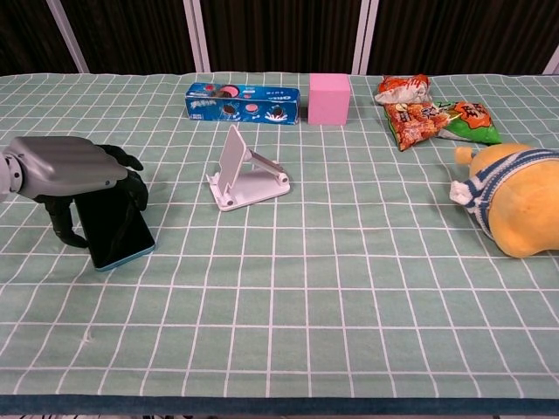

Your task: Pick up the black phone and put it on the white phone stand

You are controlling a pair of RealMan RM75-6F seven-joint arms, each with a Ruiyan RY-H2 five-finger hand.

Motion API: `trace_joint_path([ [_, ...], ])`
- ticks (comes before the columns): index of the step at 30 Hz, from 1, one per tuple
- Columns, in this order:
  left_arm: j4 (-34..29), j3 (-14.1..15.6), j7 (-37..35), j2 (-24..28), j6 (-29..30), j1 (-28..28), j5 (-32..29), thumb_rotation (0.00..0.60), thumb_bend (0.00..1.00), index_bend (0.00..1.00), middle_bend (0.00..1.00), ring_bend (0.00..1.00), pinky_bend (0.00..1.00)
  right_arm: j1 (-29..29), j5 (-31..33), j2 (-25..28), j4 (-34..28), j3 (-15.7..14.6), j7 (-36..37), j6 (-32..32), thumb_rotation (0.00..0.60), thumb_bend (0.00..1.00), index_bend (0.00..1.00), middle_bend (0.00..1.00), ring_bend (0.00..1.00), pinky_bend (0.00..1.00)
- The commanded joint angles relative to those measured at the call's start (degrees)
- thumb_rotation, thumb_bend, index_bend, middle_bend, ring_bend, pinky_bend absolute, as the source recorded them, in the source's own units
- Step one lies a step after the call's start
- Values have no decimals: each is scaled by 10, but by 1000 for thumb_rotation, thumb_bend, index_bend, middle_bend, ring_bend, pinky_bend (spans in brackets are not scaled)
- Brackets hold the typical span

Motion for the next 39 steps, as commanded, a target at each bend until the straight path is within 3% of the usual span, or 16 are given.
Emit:
trace_joint_path([
  [1,3,1,-7,-4,6,3,9,600,274,416,460,41,0,0,0,0,0,0,0,0,600,425,8,0,0,140],
  [13,15,1,-45,-11,32,19,60,600,406,612,668,168,0,-1,-1,0,0,0,2,1,600,425,8,0,0,140],
  [28,11,-5,-73,4,46,28,102,600,491,676,730,224,3,-2,-2,0,1,-1,3,3,600,425,7,0,0,140],
  [39,-22,-20,-59,30,55,26,99,600,505,704,761,285,126,-2,-2,1,1,-1,6,2,600,425,8,0,0,140],
])
